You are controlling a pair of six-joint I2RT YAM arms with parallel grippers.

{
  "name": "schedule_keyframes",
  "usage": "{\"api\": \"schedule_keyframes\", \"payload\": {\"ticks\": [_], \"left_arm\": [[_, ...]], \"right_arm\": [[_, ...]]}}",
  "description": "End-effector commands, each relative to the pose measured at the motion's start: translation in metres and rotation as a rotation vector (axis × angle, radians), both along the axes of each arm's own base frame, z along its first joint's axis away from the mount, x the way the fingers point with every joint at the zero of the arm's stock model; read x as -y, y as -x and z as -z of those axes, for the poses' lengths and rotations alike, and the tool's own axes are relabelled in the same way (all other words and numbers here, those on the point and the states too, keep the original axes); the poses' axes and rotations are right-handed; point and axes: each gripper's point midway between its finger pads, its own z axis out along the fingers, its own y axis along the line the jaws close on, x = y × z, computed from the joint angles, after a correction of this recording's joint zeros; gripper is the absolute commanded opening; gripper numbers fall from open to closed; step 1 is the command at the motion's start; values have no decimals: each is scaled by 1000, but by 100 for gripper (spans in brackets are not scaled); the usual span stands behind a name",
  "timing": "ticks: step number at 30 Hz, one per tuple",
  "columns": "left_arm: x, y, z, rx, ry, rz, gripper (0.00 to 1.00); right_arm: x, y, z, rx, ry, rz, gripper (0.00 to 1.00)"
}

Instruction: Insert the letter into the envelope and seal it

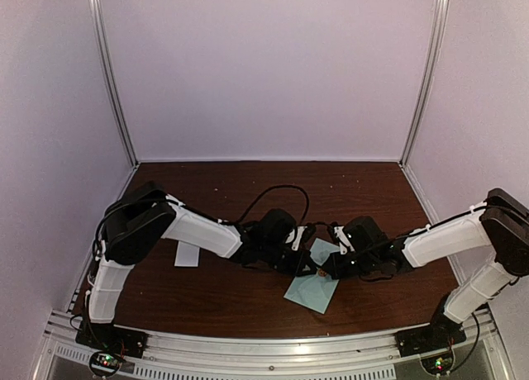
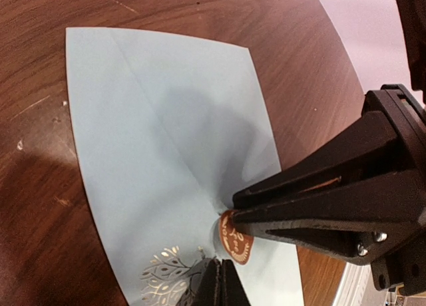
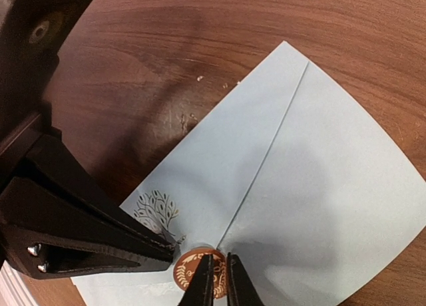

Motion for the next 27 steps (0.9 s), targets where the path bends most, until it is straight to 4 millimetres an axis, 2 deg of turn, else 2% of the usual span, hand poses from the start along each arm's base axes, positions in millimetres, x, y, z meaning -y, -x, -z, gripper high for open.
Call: {"api": "schedule_keyframes", "payload": {"ticks": [1,8,17,27], "left_arm": [[-3,1,17,3,-48,3,0],[-2,0,16,5,-44,4,0],[-1,1,14,8,-39,7,0],[-2,0,10,15,-31,1,0]], "right_arm": [[16,3,19,-8,131,16,10],[24,11,28,-5,226,13,12],[26,16,30,10,290,4,17],[36,24,41,29,417,-1,19]]}}
